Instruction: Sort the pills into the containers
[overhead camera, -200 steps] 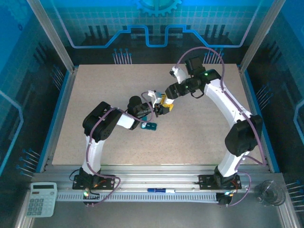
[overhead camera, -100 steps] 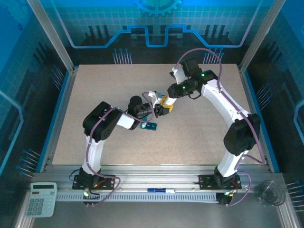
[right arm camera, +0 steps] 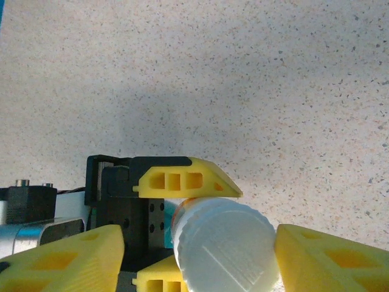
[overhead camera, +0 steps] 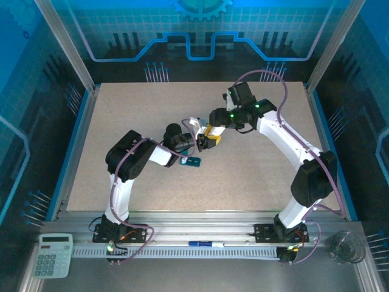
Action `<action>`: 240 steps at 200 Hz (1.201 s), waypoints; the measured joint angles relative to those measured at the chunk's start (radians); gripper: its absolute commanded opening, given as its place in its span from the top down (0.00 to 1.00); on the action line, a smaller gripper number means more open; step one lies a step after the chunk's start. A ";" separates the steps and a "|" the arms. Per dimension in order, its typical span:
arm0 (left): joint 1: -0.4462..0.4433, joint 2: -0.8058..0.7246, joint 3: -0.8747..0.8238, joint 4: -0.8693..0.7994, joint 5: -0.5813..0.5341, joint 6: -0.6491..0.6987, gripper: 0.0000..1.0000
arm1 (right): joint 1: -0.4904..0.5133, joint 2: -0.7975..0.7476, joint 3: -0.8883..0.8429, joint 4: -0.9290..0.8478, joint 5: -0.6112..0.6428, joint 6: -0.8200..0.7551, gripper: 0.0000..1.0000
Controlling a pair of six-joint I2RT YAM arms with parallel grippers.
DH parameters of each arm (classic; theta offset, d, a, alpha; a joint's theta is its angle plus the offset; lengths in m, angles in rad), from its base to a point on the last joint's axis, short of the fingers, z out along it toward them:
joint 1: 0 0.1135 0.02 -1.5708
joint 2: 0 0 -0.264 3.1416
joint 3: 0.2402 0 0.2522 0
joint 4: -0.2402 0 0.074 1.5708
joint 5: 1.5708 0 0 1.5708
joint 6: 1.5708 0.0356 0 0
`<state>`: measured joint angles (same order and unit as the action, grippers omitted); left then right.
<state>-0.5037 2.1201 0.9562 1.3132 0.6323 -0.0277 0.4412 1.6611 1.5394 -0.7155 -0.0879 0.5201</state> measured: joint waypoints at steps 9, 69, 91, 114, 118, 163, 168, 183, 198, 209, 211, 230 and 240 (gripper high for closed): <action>0.000 0.000 0.000 0.013 0.000 0.000 1.00 | -0.006 -0.006 0.006 -0.005 -0.005 -0.003 0.25; 0.000 0.000 0.000 0.037 0.001 -0.002 1.00 | -0.121 -0.111 0.005 0.016 -0.121 -0.096 0.17; 0.000 -0.001 0.004 0.039 0.001 -0.012 1.00 | -0.151 -0.118 0.000 0.044 -0.204 -0.182 0.16; 0.000 -0.003 0.011 0.040 0.001 -0.026 1.00 | -0.154 -0.095 0.002 0.041 -0.279 -0.257 0.16; 0.000 -0.004 0.012 0.040 0.002 -0.027 1.00 | -0.154 -0.086 0.005 0.036 -0.290 -0.268 0.16; 0.000 -0.013 0.017 0.047 0.002 -0.027 1.00 | -0.154 0.026 0.039 -0.015 -0.344 -0.344 0.18; 0.000 -0.014 0.017 0.047 0.002 -0.027 1.00 | -0.154 0.033 0.040 -0.022 -0.346 -0.348 0.19; 0.000 -0.015 0.018 0.047 0.002 -0.027 1.00 | -0.154 0.046 0.041 -0.037 -0.350 -0.359 0.21; 0.000 -0.015 0.018 0.047 0.002 -0.027 1.00 | -0.154 0.052 0.047 -0.047 -0.352 -0.366 0.24; 0.000 -0.015 0.018 0.047 0.002 -0.027 1.00 | -0.154 0.054 0.053 -0.050 -0.357 -0.368 0.27; 0.000 -0.015 0.018 0.047 0.002 -0.027 1.00 | -0.154 0.054 0.055 -0.050 -0.358 -0.370 0.28; 0.000 -0.015 0.018 0.047 0.002 -0.027 1.00 | -0.154 0.055 0.064 -0.052 -0.364 -0.373 0.35; 0.000 -0.015 0.018 0.047 0.002 -0.027 1.00 | -0.153 0.057 0.069 -0.054 -0.367 -0.370 0.36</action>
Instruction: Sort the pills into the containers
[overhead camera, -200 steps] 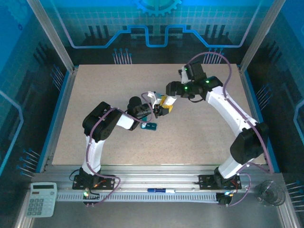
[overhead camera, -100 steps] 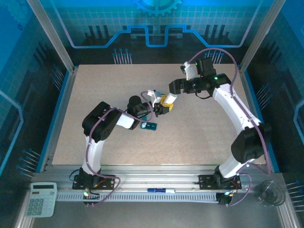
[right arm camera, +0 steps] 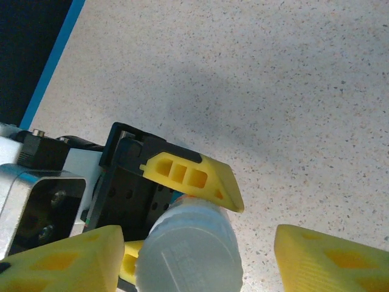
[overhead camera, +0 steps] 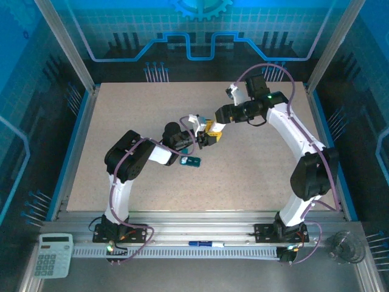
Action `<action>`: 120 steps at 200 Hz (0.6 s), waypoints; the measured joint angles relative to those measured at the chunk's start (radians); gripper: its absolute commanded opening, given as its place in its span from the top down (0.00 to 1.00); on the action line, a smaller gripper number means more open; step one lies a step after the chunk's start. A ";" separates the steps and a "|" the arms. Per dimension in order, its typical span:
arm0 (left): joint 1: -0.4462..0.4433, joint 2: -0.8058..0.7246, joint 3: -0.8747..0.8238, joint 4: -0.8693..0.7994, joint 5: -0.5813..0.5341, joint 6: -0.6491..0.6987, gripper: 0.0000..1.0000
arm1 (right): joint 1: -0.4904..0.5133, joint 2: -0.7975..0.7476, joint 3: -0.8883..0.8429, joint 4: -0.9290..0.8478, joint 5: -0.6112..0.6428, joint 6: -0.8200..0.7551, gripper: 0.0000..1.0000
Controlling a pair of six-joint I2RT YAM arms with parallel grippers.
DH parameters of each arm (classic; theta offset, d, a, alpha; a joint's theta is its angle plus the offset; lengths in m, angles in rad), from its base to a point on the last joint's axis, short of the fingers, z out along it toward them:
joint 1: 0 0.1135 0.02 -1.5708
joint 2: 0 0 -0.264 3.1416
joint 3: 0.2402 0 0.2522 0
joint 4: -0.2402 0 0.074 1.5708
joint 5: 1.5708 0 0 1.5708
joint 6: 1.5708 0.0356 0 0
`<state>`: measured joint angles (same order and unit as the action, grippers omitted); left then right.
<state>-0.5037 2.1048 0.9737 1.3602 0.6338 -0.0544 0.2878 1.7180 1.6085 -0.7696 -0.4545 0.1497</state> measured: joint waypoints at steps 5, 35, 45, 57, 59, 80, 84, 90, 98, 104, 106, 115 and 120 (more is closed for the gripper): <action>0.000 0.000 0.000 0.000 0.000 0.000 1.00 | 0.001 0.001 0.002 0.000 0.000 -0.002 0.37; 0.000 0.000 0.000 0.000 0.000 0.000 1.00 | 0.006 0.007 0.002 -0.004 -0.001 0.000 0.41; 0.000 0.000 0.000 0.000 0.000 0.000 1.00 | 0.011 0.008 0.002 -0.008 -0.001 0.000 0.43; 0.000 0.000 0.000 0.000 0.000 0.000 1.00 | 0.016 0.008 0.002 -0.010 0.001 0.002 0.46; 0.000 0.000 0.000 0.000 0.000 0.000 1.00 | 0.018 0.008 0.002 -0.010 0.002 0.003 0.47; 0.000 0.000 0.000 0.000 0.002 0.000 1.00 | 0.026 0.008 0.002 -0.017 0.013 0.011 0.52; 0.000 0.000 0.000 0.000 0.003 0.000 1.00 | 0.026 0.008 0.002 -0.017 0.017 0.011 0.53; 0.000 0.000 0.000 0.000 0.003 0.000 1.00 | 0.027 0.008 0.002 -0.018 0.023 0.015 0.55; 0.000 0.000 0.000 -0.001 0.003 0.000 1.00 | 0.030 0.008 0.002 -0.019 0.031 0.020 0.59; 0.000 0.000 0.000 -0.002 0.003 0.000 1.00 | 0.032 0.008 0.002 -0.019 0.039 0.027 0.62; 0.000 0.000 0.000 -0.002 0.004 0.000 1.00 | 0.033 0.008 0.002 -0.018 0.042 0.032 0.62; 0.000 0.000 0.000 -0.006 0.005 0.000 1.00 | 0.038 0.008 0.002 -0.018 0.056 0.050 0.63; 0.002 0.000 0.000 -0.008 0.006 0.000 1.00 | 0.040 0.008 0.002 -0.016 0.063 0.064 0.63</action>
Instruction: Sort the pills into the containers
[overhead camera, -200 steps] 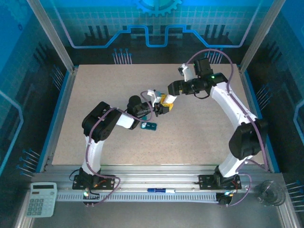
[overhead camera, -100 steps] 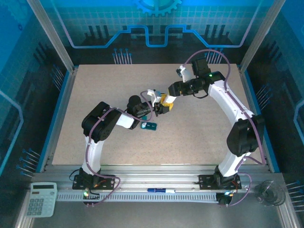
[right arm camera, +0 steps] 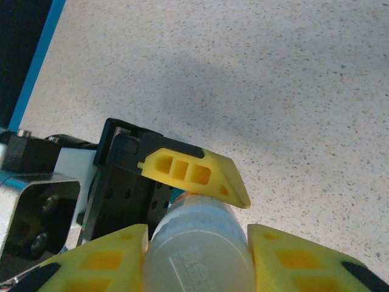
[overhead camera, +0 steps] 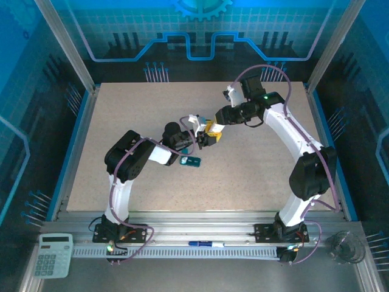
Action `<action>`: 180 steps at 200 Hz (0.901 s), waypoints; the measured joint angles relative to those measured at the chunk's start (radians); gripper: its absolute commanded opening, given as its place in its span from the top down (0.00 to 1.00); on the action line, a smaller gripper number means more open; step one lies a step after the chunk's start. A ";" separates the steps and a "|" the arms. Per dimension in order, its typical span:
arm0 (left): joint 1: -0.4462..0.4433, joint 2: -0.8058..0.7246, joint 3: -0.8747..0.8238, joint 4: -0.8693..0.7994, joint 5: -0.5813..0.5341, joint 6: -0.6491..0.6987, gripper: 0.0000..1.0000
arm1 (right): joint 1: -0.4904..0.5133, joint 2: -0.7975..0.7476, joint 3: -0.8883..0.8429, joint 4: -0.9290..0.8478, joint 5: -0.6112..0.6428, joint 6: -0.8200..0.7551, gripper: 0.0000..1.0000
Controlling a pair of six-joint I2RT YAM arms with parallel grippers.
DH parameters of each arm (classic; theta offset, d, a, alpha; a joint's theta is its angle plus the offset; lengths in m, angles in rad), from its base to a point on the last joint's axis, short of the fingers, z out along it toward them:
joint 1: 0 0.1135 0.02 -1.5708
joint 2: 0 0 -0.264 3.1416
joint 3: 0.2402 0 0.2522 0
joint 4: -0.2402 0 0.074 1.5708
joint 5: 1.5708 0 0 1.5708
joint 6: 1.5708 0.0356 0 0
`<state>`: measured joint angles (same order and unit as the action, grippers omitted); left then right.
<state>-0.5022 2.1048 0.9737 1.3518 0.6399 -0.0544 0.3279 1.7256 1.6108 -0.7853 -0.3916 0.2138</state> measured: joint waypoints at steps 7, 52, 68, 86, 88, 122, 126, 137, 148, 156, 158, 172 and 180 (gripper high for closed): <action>0.001 0.000 0.000 -0.002 0.002 0.000 1.00 | 0.005 0.000 0.000 0.000 0.014 0.026 0.63; 0.008 0.000 0.000 -0.012 0.013 0.000 1.00 | 0.055 -0.039 -0.052 0.065 0.149 0.275 0.59; 0.008 0.000 0.000 -0.012 0.019 0.001 1.00 | 0.060 -0.074 -0.108 0.123 0.173 0.360 0.58; 0.008 0.000 0.000 -0.013 0.023 0.000 1.00 | 0.060 -0.090 -0.136 0.152 0.179 0.428 0.56; 0.008 0.000 0.000 -0.013 0.023 0.000 1.00 | 0.060 -0.090 -0.136 0.153 0.179 0.432 0.56; 0.008 0.000 0.000 -0.003 0.019 0.000 1.00 | 0.060 -0.090 -0.125 0.142 0.163 0.470 0.32; 0.008 0.000 0.000 -0.001 0.019 0.000 1.00 | 0.060 -0.090 -0.120 0.138 0.159 0.480 0.30; 0.008 0.000 0.000 0.001 0.019 0.000 1.00 | 0.057 -0.091 -0.105 0.130 0.146 0.477 0.26; 0.008 0.000 0.000 0.001 0.019 0.000 1.00 | 0.047 -0.096 -0.093 0.128 0.135 0.476 0.24; 0.008 0.000 0.000 0.001 0.019 0.000 1.00 | 0.035 -0.104 -0.087 0.128 0.120 0.473 0.22; 0.008 0.000 0.000 0.001 0.019 0.000 1.00 | 0.032 -0.106 -0.086 0.127 0.117 0.475 0.22; 0.008 0.000 0.000 0.002 0.019 0.000 1.00 | -0.001 -0.128 -0.080 0.124 0.084 0.467 0.21; 0.008 0.000 0.000 0.002 0.019 0.000 1.00 | -0.027 -0.143 -0.079 0.122 0.060 0.461 0.22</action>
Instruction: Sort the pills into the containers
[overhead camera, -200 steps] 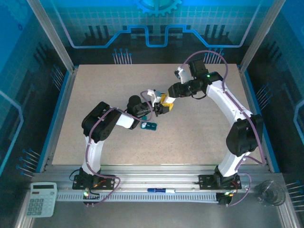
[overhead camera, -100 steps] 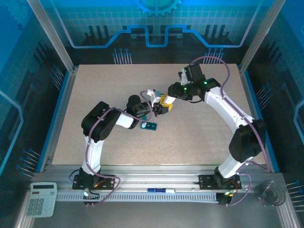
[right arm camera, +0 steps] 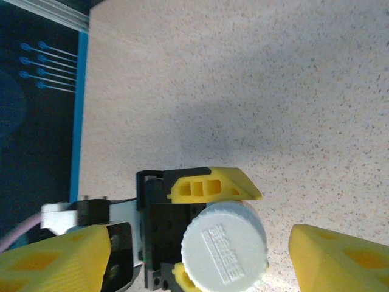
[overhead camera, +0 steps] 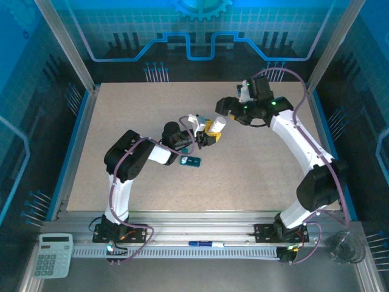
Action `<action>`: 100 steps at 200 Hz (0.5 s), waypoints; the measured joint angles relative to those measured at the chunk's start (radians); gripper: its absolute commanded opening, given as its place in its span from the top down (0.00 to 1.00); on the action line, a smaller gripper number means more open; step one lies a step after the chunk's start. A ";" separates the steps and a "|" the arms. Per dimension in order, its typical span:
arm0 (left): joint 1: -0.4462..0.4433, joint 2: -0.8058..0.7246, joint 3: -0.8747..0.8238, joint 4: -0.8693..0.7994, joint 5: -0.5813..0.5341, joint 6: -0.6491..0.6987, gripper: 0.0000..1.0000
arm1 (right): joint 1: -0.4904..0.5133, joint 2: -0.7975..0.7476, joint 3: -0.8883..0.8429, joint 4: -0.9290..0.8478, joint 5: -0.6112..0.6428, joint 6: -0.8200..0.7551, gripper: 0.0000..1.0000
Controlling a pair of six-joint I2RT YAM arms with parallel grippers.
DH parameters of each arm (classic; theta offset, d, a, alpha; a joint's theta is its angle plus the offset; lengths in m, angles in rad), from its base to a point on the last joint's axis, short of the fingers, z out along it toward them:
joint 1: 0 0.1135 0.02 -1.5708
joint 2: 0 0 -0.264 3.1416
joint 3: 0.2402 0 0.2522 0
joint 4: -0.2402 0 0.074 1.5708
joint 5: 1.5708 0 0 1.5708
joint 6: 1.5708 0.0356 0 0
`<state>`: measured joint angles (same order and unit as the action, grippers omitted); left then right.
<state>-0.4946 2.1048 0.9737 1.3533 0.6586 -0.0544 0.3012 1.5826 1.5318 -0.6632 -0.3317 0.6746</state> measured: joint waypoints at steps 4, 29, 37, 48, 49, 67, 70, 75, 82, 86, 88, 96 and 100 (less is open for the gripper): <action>0.000 0.000 0.000 0.000 0.000 0.000 1.00 | -0.011 -0.006 0.000 0.000 -0.011 -0.004 0.22; 0.000 0.000 0.000 0.001 0.000 0.000 1.00 | -0.077 -0.023 0.008 -0.006 -0.074 -0.076 0.23; 0.000 0.000 0.000 0.003 0.000 0.000 1.00 | -0.089 -0.019 0.017 -0.014 -0.084 -0.119 0.23; 0.000 0.000 0.000 0.006 0.000 0.000 1.00 | -0.093 -0.007 0.039 -0.039 -0.097 -0.202 0.23; 0.000 0.000 0.000 0.006 0.000 0.000 1.00 | -0.093 -0.005 0.044 -0.044 -0.098 -0.210 0.23; 0.000 0.000 0.000 0.006 0.000 0.000 1.00 | -0.090 0.034 0.095 -0.087 -0.110 -0.354 0.22; 0.000 0.000 0.000 0.006 0.000 0.000 1.00 | -0.089 0.040 0.103 -0.093 -0.111 -0.374 0.22; 0.000 0.000 0.000 0.006 0.000 0.000 1.00 | -0.088 0.050 0.112 -0.102 -0.114 -0.408 0.22; 0.000 0.000 0.000 0.007 0.000 0.000 1.00 | -0.086 0.064 0.120 -0.115 -0.118 -0.449 0.22; 0.000 0.000 0.000 0.006 0.000 0.000 1.00 | -0.086 0.071 0.124 -0.124 -0.120 -0.470 0.22; 0.000 0.000 0.000 0.007 0.000 0.000 1.00 | -0.085 0.074 0.126 -0.127 -0.121 -0.477 0.22; 0.000 0.000 0.000 0.006 0.000 0.000 1.00 | -0.083 0.089 0.132 -0.144 -0.125 -0.511 0.22; 0.000 0.000 0.000 0.006 0.000 0.000 1.00 | -0.080 0.096 0.135 -0.150 -0.126 -0.525 0.22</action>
<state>-0.4946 2.1048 0.9737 1.3598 0.6590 -0.0544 0.2207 1.6783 1.6665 -0.8127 -0.4580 0.1501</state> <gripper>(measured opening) 0.453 0.779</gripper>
